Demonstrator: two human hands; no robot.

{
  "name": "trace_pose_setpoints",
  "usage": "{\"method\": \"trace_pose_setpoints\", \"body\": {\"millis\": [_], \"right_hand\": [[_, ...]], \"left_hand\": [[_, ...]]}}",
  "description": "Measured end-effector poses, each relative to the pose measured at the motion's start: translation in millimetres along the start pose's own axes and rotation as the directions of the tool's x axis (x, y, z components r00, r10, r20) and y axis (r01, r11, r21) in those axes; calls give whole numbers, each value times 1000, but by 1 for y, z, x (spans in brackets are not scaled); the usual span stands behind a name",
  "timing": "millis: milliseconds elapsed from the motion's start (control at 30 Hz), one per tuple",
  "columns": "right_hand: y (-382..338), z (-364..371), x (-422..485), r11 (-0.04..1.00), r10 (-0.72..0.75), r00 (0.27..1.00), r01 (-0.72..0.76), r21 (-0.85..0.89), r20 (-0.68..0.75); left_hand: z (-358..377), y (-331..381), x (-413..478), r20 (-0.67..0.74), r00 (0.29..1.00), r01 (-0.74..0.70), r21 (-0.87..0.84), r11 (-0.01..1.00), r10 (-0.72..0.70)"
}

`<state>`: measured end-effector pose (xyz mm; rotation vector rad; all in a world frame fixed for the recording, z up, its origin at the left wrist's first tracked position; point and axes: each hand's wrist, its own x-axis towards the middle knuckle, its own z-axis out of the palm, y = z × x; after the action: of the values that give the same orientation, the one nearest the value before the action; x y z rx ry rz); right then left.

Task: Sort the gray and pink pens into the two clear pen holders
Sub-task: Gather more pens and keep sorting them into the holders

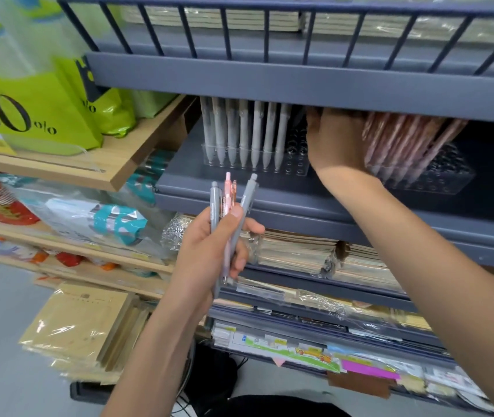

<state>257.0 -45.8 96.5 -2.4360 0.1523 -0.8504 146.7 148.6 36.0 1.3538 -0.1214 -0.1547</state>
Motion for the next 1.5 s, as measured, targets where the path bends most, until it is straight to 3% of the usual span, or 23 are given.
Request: {"method": "trace_pose_setpoints", "body": {"millis": [400, 700, 833, 900, 1033, 1267, 1333, 1367, 1433, 1500], "right_hand": [[-3, -7, 3, 998, -29, 999, 27, 52, 33], [-4, -1, -8, 998, 17, 993, -9, 69, -113], [-6, 1, -2, 999, -23, 999, 22, -34, -25], [-8, 2, 6, 1000, -29, 999, 29, -4, 39], [-11, 3, 22, 994, 110, 980, -111, -4, 165], [-4, 0, 19, 985, 169, 967, -157, -78, 190], [-3, -4, 11, 984, 171, 974, -177, 27, 148], [-5, -7, 2, 966, 172, 973, -197, 169, 154], [-9, -16, -27, 865, 144, 967, -227, 448, 212], [-10, -26, -57, 821, 49, 935, -237, 520, 350]], "left_hand": [[-4, -10, 1, -19, 1000, -26, -42, 999, 25], [-15, -14, -1, -35, 999, -40, -62, 997, 38], [-16, -15, -4, -19, 999, -41, -74, 996, 40], [-17, -14, -6, -10, 999, -32, -63, 997, 32], [-17, -12, -8, -23, 1000, -3, -52, 999, 2], [-16, -12, -13, -22, 1000, 10, -65, 998, -12], [-16, -13, -13, -23, 1000, 14, -64, 998, -15], [-16, -13, -13, -22, 1000, 13, -60, 998, -14], [-13, -13, -11, -14, 1000, 4, -59, 998, -5], [-8, -14, -9, 3, 1000, -5, -59, 998, 5]]}}
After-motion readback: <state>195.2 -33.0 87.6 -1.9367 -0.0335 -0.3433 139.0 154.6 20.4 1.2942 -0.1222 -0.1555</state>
